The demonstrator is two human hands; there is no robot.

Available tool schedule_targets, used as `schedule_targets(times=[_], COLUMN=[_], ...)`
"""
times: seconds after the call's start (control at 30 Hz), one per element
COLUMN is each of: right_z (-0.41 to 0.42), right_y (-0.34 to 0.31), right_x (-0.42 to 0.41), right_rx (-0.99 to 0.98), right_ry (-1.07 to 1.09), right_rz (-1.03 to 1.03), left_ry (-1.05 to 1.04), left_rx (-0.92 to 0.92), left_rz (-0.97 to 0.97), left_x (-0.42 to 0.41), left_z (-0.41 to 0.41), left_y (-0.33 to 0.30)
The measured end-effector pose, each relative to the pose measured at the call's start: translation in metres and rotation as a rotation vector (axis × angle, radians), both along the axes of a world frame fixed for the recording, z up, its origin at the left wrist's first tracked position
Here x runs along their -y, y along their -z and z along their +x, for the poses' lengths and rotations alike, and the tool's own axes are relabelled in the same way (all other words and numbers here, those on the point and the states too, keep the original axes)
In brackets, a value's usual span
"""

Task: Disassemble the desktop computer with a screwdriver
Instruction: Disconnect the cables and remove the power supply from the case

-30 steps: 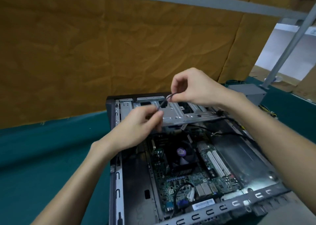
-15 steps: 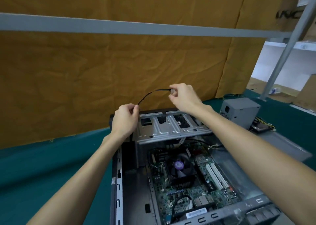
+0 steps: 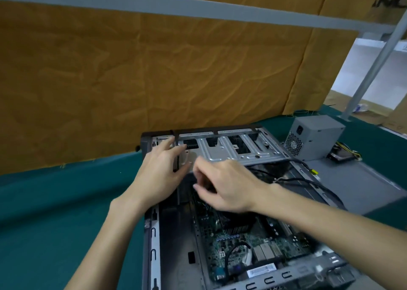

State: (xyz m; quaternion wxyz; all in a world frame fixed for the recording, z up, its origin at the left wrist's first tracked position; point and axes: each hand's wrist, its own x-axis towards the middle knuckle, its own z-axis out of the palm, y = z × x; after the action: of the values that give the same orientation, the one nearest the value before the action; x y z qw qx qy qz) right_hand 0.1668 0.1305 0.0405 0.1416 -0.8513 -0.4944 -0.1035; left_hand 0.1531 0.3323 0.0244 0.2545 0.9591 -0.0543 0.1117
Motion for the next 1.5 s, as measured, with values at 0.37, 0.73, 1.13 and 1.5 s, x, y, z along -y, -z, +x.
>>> schedule_targets(times=[0.37, 0.73, 1.13, 1.5], right_z=[0.026, 0.029, 0.033, 0.037], right_y=[0.056, 0.065, 0.062, 0.07], right_x=[-0.019, -0.021, -0.019, -0.017], right_rx=[-0.291, -0.359, -0.394, -0.459], right_ry=[0.276, 0.395, 0.364, 0.393], right_rz=[-0.43, -0.369, -0.44, -0.447], left_ry=[-0.065, 0.054, 0.053, 0.016], left_rx=[0.092, 0.054, 0.021, 0.04], left_rz=[-0.097, 0.047, 0.062, -0.035], left_x=[-0.005, -0.002, -0.001, -0.003], left_z=[-0.012, -0.015, -0.018, -0.017], left_y=[0.013, 0.005, 0.006, 0.007])
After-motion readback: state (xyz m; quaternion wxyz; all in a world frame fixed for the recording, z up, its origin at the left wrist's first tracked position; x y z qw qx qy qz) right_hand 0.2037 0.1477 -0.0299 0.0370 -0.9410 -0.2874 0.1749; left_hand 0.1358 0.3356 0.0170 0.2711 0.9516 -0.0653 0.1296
